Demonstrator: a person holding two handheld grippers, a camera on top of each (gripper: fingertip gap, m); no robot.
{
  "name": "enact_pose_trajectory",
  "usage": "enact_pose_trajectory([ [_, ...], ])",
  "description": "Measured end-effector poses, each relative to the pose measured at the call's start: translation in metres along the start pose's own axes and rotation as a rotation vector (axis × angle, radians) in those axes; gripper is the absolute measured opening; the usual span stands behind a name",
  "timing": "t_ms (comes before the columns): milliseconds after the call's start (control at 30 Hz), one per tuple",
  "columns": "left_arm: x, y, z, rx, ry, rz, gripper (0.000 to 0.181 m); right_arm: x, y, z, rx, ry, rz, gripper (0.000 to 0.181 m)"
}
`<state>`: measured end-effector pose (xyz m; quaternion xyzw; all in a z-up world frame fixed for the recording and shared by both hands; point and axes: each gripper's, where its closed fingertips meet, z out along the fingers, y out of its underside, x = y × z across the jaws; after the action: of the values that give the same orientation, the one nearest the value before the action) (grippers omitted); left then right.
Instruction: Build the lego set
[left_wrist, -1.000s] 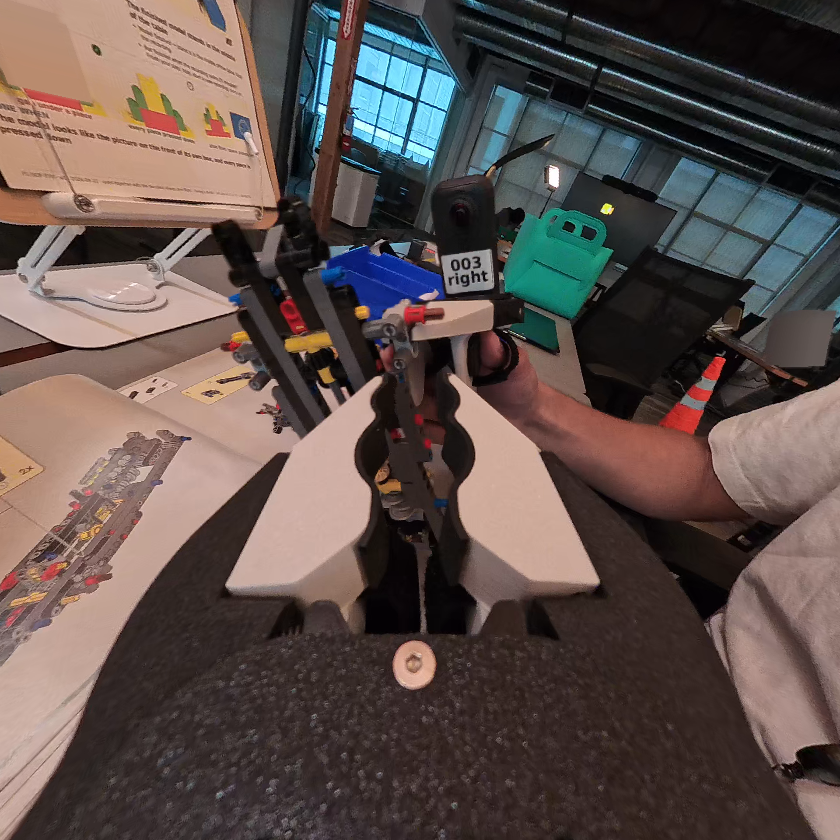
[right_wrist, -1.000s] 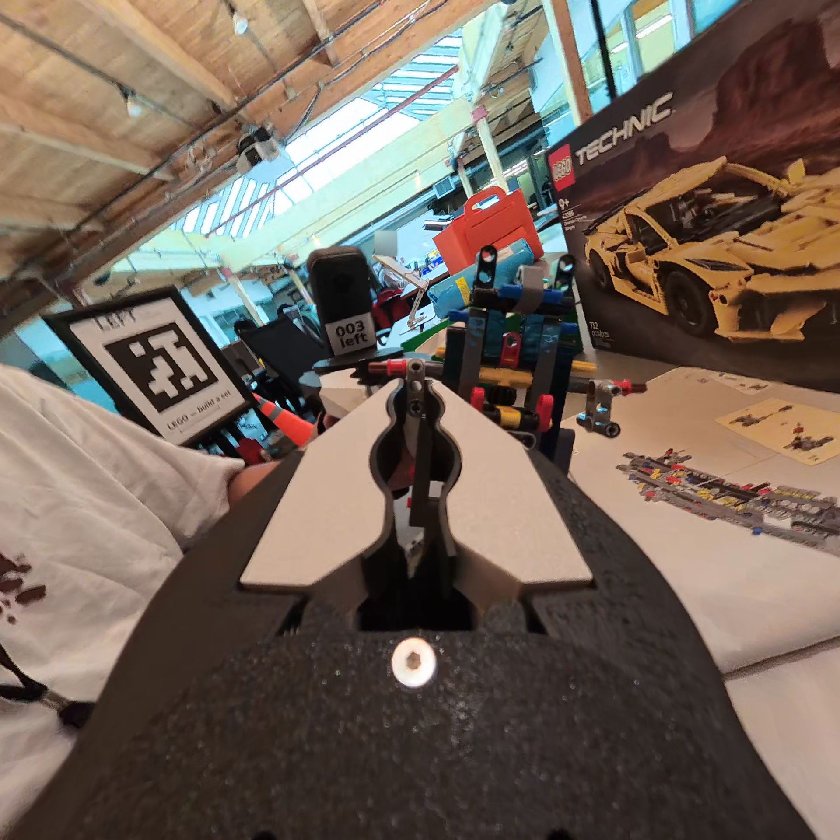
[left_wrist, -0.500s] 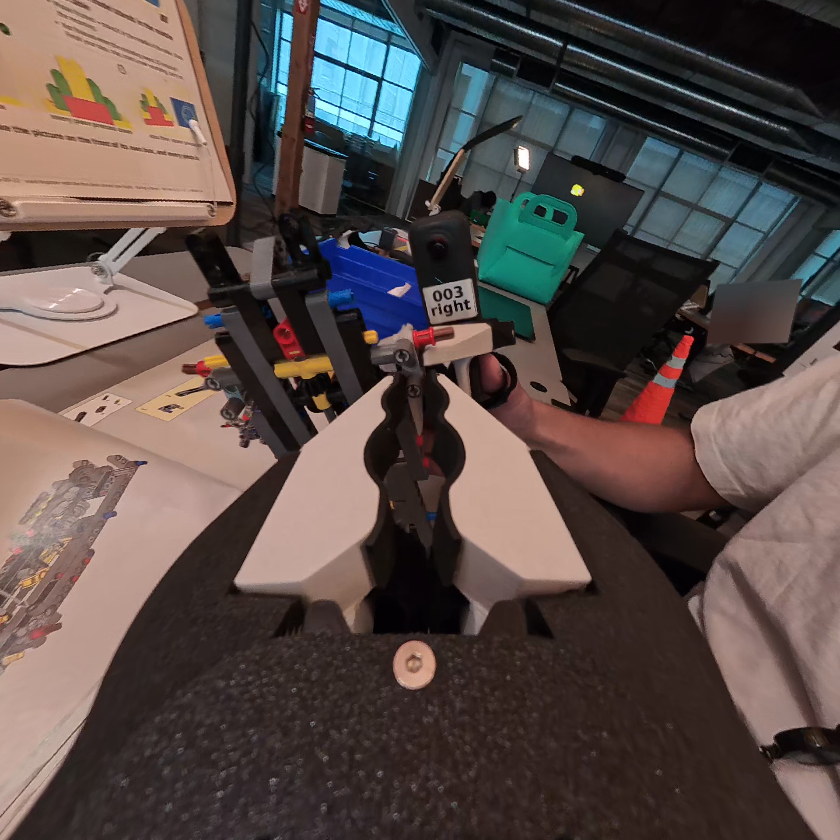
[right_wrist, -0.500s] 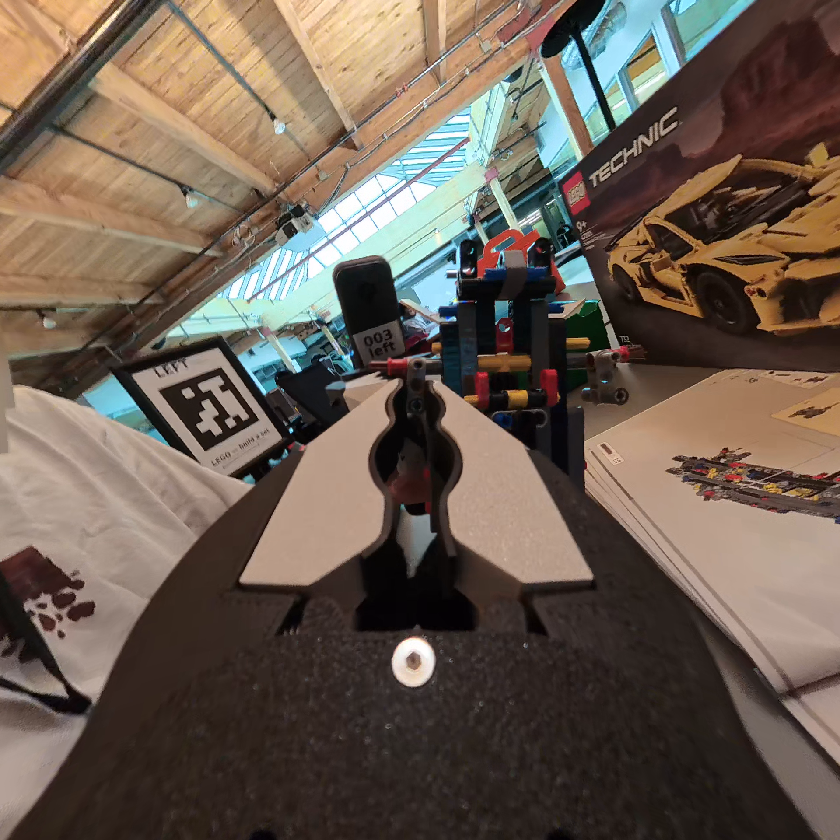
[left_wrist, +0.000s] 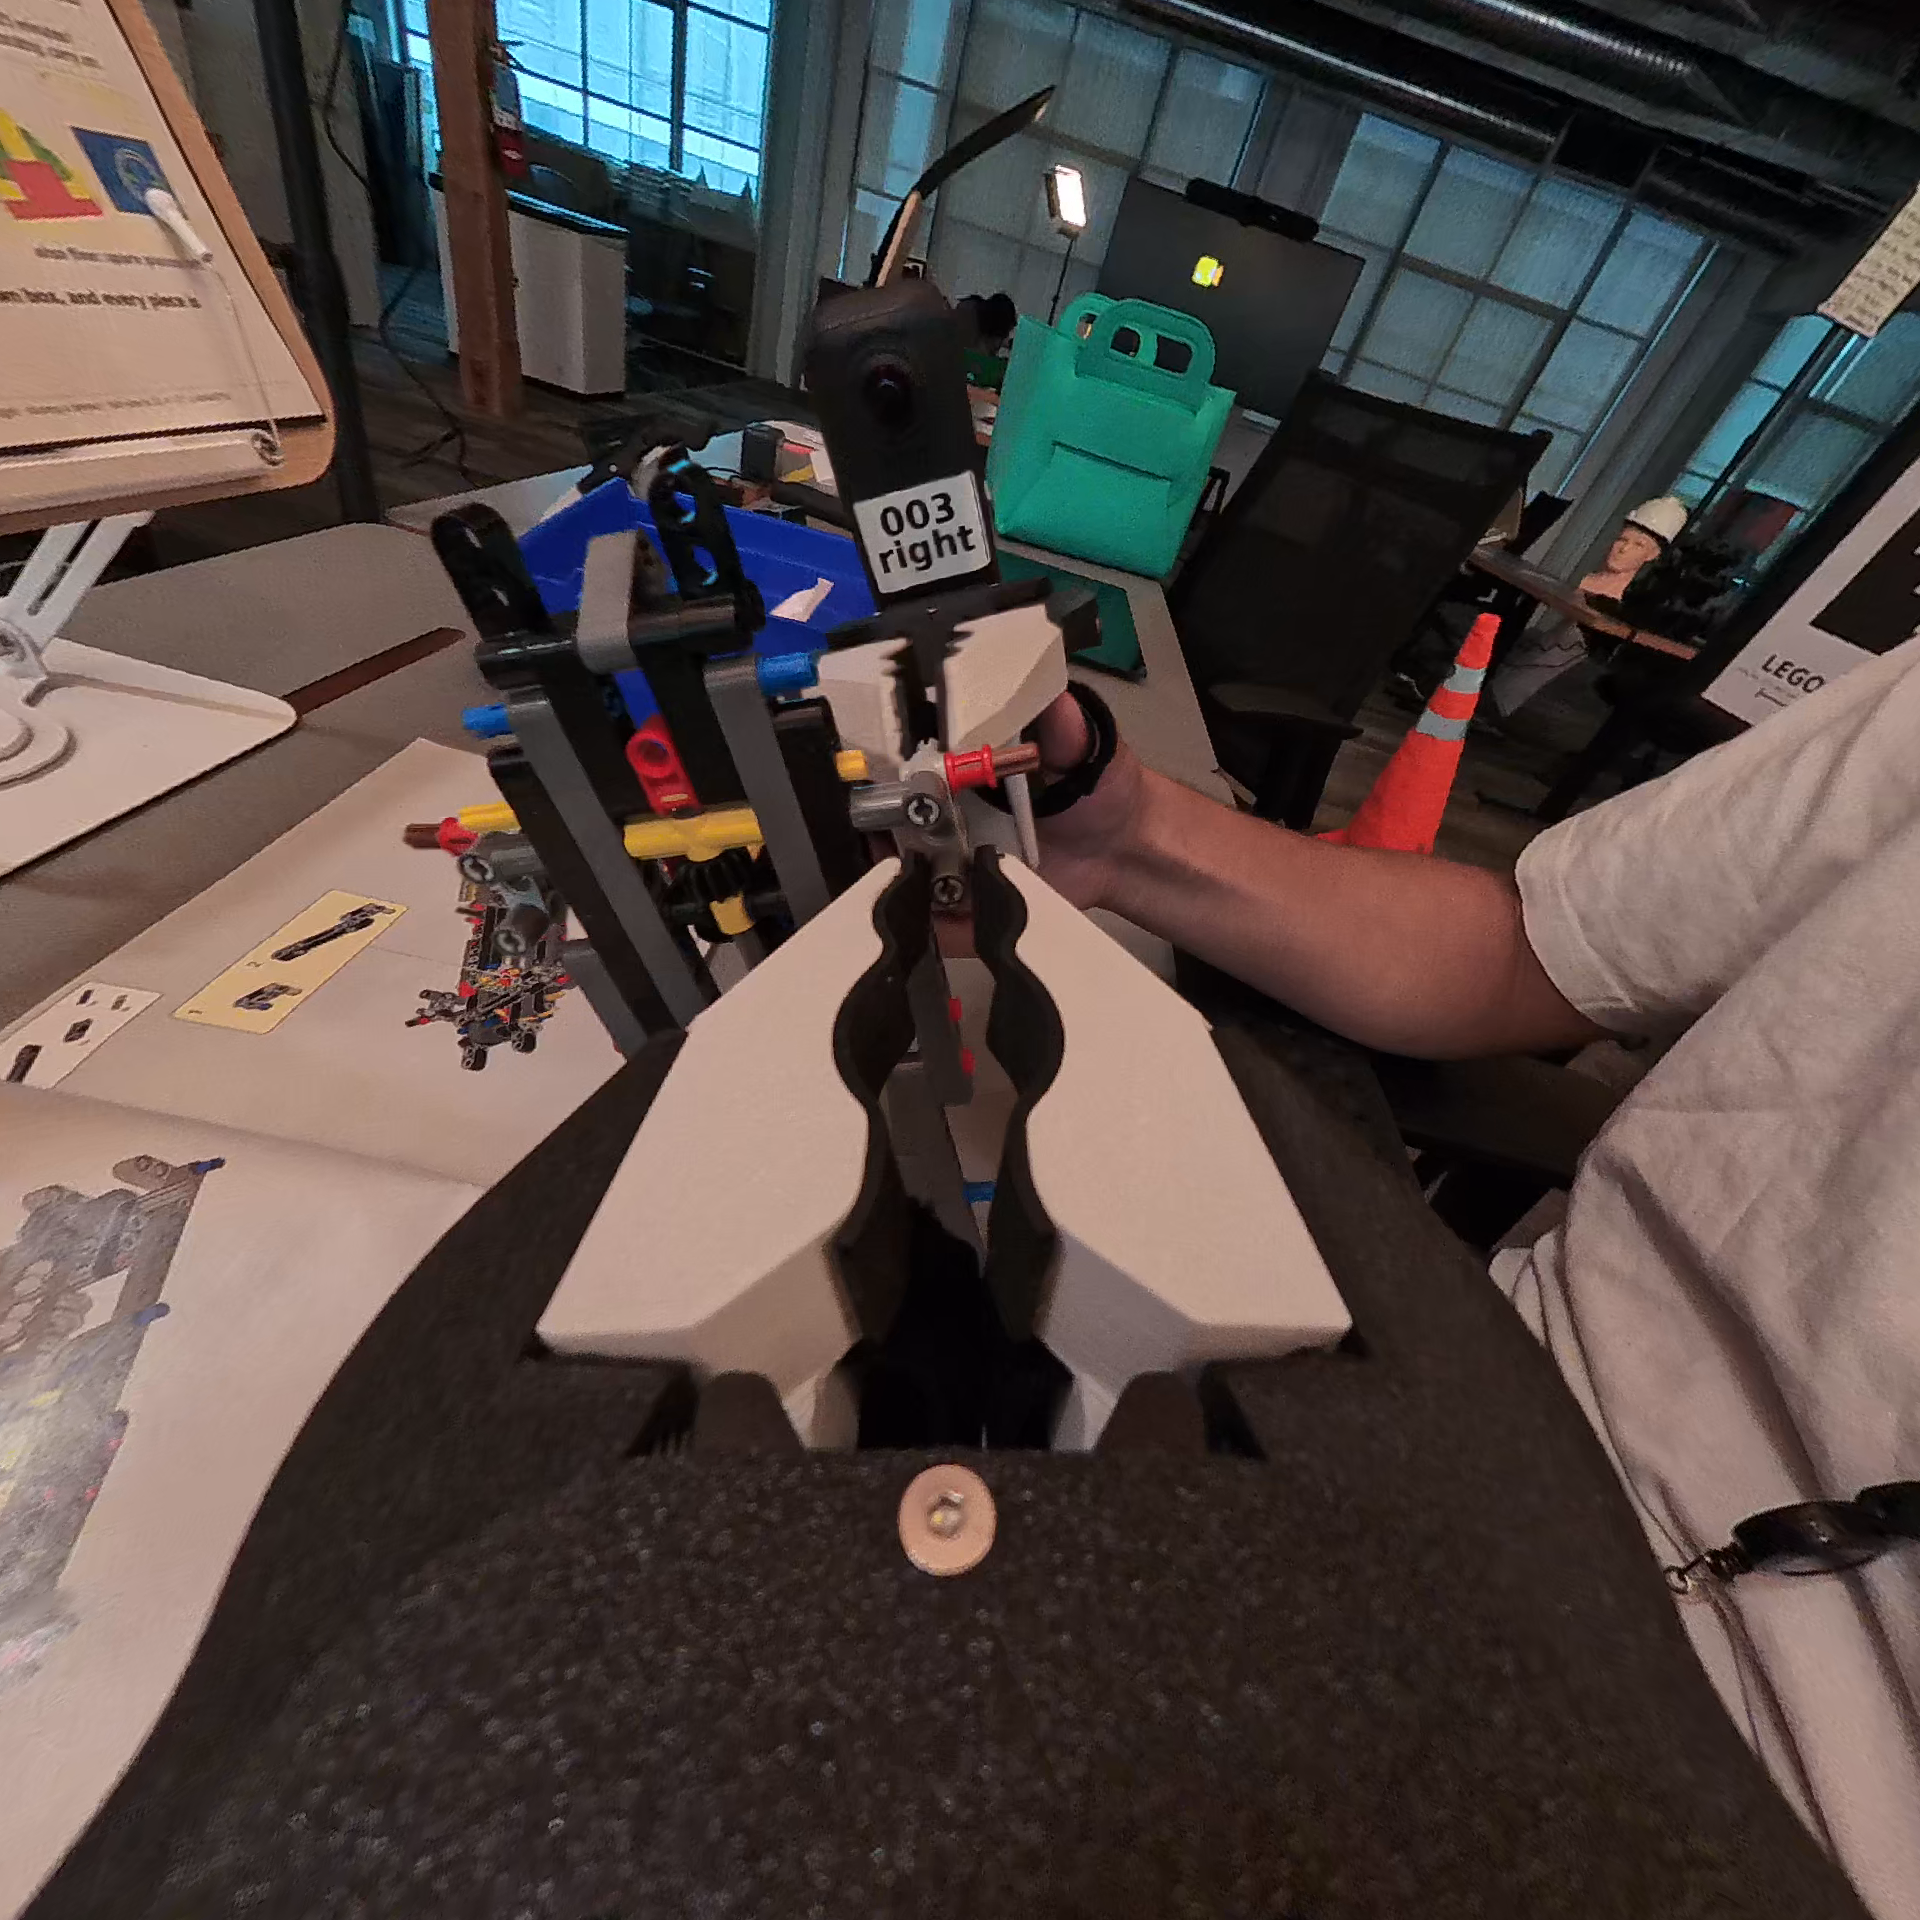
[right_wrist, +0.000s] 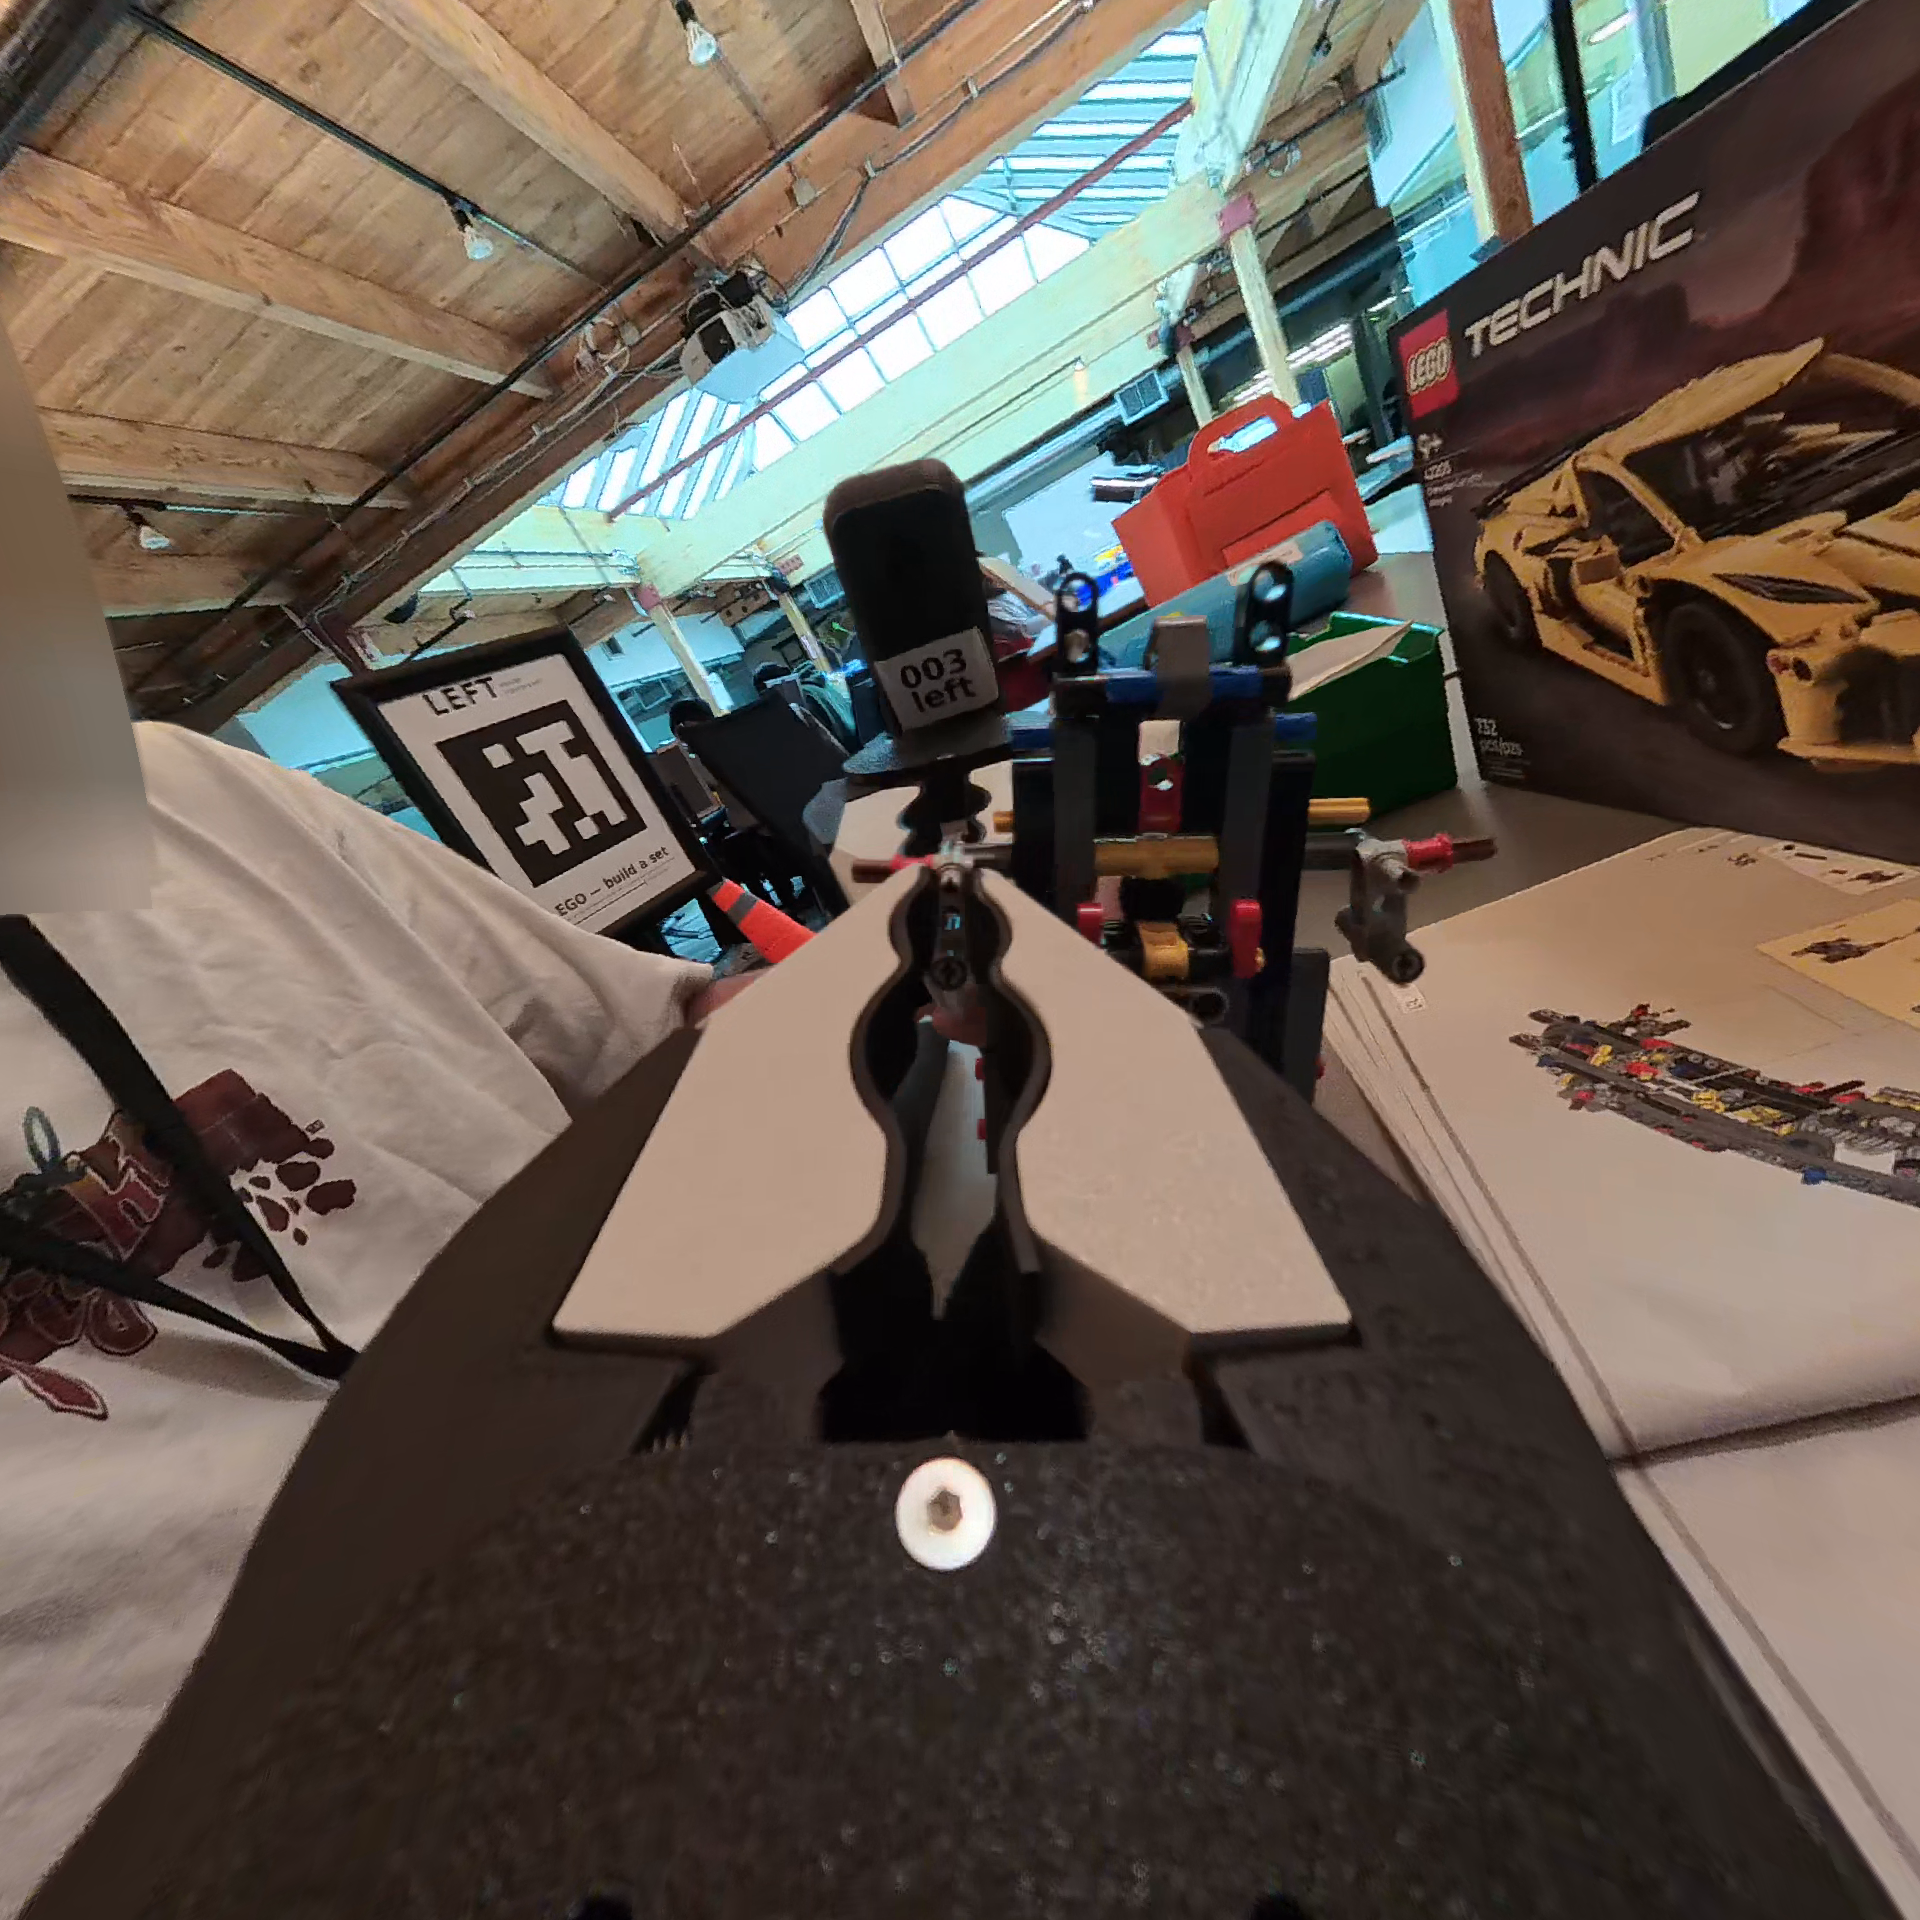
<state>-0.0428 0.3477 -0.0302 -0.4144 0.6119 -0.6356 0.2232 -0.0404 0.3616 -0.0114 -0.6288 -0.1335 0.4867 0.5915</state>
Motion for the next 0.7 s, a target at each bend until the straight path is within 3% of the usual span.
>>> enact_pose_trajectory([
  [233, -0.002, -0.004, 0.008, 0.011, -0.038, -0.013, 0.008, 0.002, -0.003, -0.008, 0.019, 0.044, 0.001, 0.003],
  [700, -0.008, -0.013, 0.009, 0.213, -0.078, -0.179, 0.006, 0.006, -0.005, -0.007, 0.071, 0.089, -0.004, 0.003],
])
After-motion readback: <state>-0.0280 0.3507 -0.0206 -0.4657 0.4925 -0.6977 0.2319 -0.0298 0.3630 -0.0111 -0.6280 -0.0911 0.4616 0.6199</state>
